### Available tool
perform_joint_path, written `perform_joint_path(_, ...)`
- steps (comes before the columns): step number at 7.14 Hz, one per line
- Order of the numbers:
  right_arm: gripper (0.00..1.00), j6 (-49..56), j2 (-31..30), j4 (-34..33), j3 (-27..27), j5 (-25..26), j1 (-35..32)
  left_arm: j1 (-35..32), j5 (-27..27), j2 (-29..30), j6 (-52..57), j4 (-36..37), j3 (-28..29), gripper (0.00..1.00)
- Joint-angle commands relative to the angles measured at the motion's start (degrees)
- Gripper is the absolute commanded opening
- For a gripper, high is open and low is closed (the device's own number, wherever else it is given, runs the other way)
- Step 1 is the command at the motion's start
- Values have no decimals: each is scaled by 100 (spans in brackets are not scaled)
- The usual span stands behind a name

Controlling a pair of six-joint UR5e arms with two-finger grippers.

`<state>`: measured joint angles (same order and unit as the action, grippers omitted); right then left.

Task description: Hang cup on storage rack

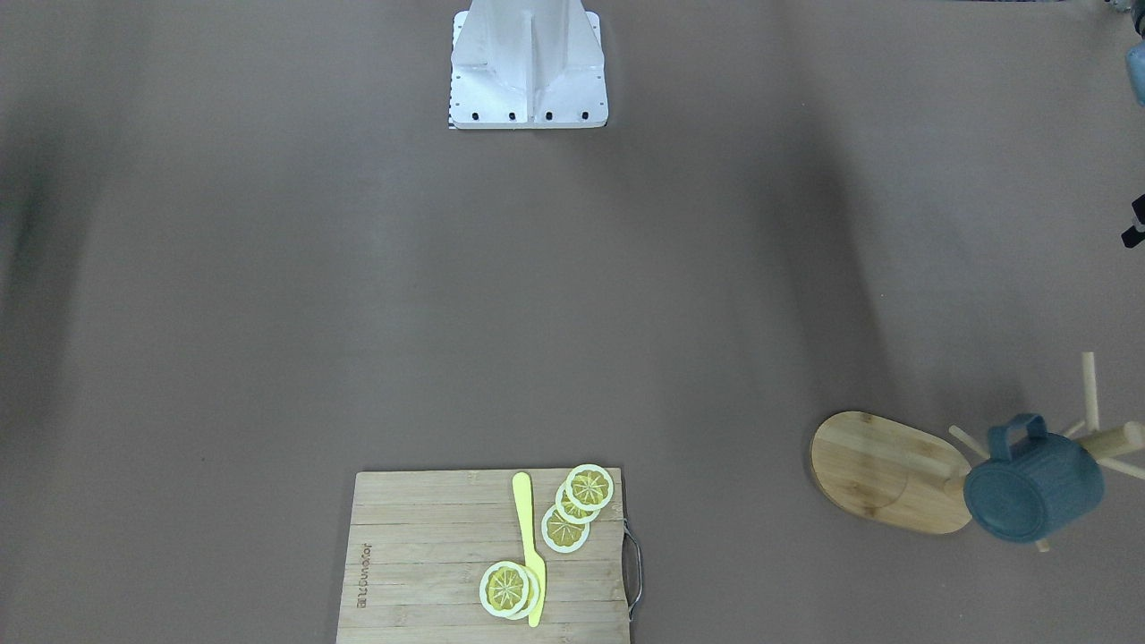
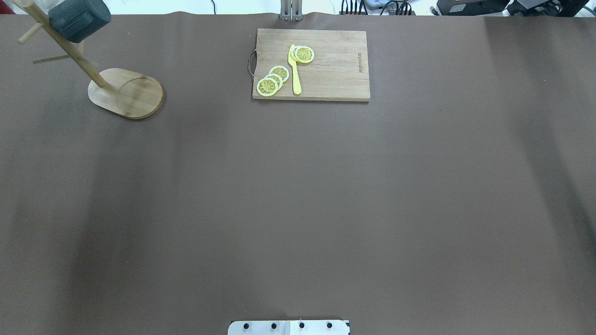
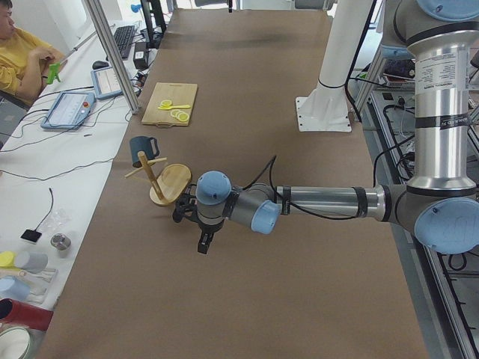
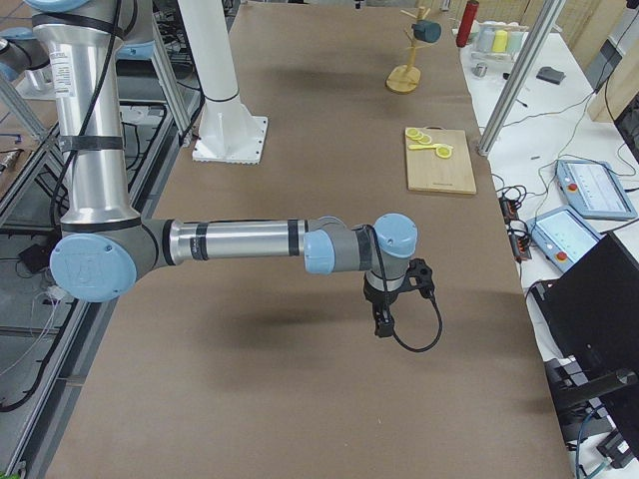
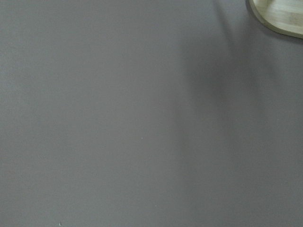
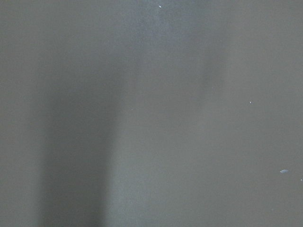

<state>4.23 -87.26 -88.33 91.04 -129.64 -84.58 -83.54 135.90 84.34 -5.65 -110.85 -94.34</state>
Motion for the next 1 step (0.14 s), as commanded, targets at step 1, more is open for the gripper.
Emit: perform_joint_path(1,100,-1,-11,0,2,18,3,4,-11,12,3,-7,-5,98)
